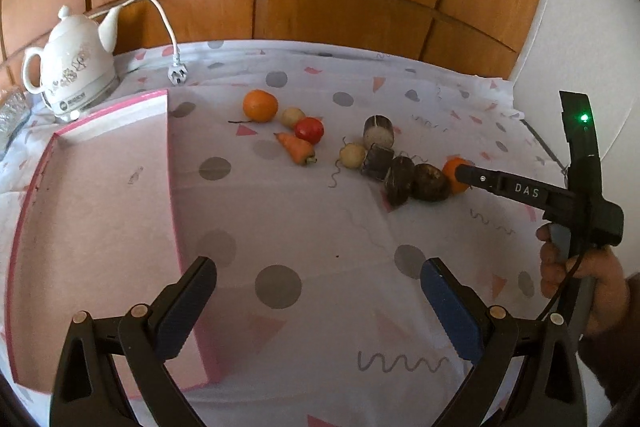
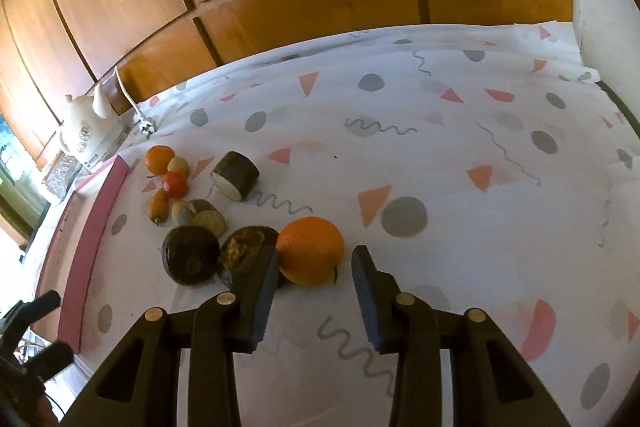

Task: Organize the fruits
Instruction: 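Grasp the small dark brown fruit with the left tool while the right tool grasps the orange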

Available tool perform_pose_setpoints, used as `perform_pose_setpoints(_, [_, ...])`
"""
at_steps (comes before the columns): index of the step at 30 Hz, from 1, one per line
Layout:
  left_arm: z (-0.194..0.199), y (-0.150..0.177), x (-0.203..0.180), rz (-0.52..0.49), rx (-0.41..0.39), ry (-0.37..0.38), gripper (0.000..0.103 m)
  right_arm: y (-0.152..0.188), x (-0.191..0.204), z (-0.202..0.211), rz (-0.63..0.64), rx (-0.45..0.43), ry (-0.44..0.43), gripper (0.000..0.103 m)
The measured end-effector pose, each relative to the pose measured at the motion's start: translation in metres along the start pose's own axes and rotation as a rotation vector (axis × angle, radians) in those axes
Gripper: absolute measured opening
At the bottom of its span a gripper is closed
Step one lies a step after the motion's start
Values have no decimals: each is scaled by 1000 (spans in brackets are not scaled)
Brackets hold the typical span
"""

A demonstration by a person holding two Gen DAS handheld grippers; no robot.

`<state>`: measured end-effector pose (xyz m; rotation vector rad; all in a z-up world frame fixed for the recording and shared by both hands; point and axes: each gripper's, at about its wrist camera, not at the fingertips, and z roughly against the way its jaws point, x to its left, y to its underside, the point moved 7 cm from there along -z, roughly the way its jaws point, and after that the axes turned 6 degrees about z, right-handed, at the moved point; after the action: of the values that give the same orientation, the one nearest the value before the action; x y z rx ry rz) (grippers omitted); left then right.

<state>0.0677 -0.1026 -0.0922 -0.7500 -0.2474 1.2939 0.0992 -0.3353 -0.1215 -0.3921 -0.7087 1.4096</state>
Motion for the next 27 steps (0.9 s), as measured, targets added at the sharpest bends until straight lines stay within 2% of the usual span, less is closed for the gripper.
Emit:
perform_pose_setpoints(6, [-17,-6,-8,15,38,36,75,-6,2,-13,14,-5,-20,38])
perform_pose_setpoints(10, [-31,-10,-27,-20,69,79,58,-10,2,-15,18,-36,-5,38])
perform_pose_setpoints(15, [-52,-17,-48,-48,92,102,57,-12,0,-17,2,-64,-6,38])
perform_pose_setpoints(23, [-72,-29,-64,-26,109,151,55,-16,0,-26,-9,-51,-31,40])
perform_pose_setpoints(24, [-74,-30,-66,-28,109,156,54,-17,0,-27,-8,-52,-30,40])
perform_pose_setpoints(27, [-82,-32,-70,-39,110,155,40,-17,1,-30,-14,-52,-38,40])
